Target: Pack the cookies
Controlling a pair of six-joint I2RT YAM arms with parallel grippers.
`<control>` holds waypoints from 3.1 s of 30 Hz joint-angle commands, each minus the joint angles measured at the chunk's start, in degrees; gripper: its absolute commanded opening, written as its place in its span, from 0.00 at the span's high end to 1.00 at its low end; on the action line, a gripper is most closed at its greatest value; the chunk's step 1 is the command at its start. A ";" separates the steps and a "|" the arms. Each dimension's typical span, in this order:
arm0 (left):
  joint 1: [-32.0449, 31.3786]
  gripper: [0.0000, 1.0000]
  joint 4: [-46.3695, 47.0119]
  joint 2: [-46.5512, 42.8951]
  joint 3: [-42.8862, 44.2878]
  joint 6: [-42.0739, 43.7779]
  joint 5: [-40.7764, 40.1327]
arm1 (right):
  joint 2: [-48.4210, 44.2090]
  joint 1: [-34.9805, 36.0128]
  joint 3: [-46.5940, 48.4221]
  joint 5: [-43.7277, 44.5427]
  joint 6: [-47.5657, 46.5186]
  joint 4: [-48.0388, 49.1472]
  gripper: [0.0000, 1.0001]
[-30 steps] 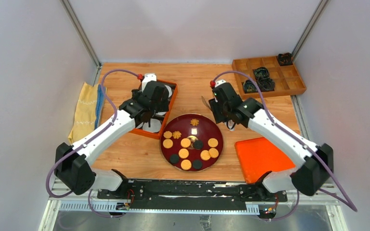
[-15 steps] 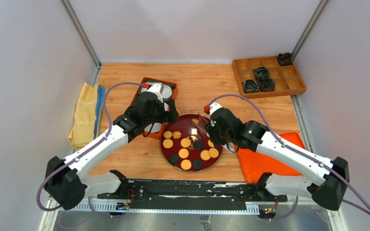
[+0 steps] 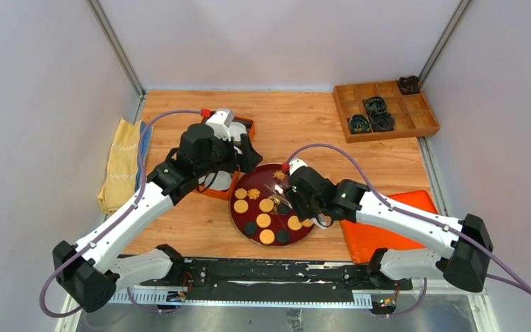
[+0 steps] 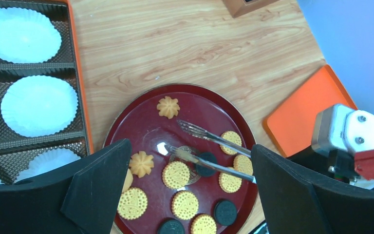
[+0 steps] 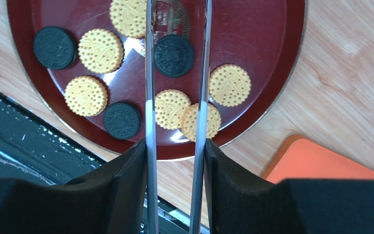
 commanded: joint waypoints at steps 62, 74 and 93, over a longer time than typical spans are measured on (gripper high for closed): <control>-0.19 0.00 -8.06 -5.46 0.39 -1.87 3.10 | 0.21 13.48 0.31 9.51 15.81 -10.53 0.44; -0.18 0.00 -7.67 -4.76 0.36 -1.50 2.92 | 3.74 13.07 0.37 11.13 16.01 -9.47 0.46; -0.14 0.00 -8.61 -6.39 0.99 -1.61 2.98 | 5.54 12.20 3.19 7.53 17.83 -10.65 0.61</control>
